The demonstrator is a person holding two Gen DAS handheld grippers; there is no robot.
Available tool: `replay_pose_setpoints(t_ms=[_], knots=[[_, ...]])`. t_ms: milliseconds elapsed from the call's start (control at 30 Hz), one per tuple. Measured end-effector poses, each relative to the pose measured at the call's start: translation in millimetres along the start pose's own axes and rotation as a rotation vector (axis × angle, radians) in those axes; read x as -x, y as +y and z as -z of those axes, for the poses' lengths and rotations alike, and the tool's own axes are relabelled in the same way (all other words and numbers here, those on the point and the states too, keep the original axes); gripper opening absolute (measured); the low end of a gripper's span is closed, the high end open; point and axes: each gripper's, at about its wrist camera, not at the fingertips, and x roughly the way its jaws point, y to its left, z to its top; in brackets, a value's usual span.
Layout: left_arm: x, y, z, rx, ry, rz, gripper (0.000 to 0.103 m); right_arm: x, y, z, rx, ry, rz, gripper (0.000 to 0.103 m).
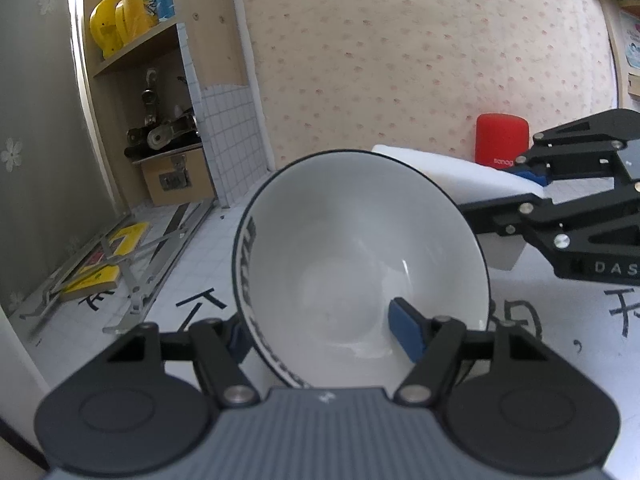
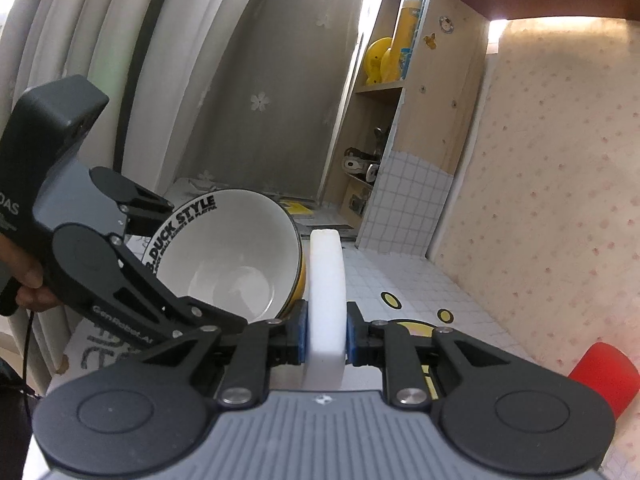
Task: Clean bowl
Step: 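Rub the sponge over the bowl rim with the right tool while the left tool holds the bowl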
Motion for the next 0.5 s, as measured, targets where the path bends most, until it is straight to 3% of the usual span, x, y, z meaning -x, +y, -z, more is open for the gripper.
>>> replay_pose_setpoints(t_ms=[200,333,500], knots=[[-0.7,-0.1,-0.7,0.008,-0.003,-0.004,0.067,-9.8,4.0,4.3,0.04,0.074,-0.024,0.019],[-0.4,-0.9,1.3,-0.001,-0.009,-0.007,0.068,-8.6,2.1,5.0,0.035,0.07,-0.023,0.019],[0.7,0.9,2.6,0.013,-0.004,-0.002,0.068,-2.5,-2.9,-0.5,0.004,0.0,0.005,0.019]])
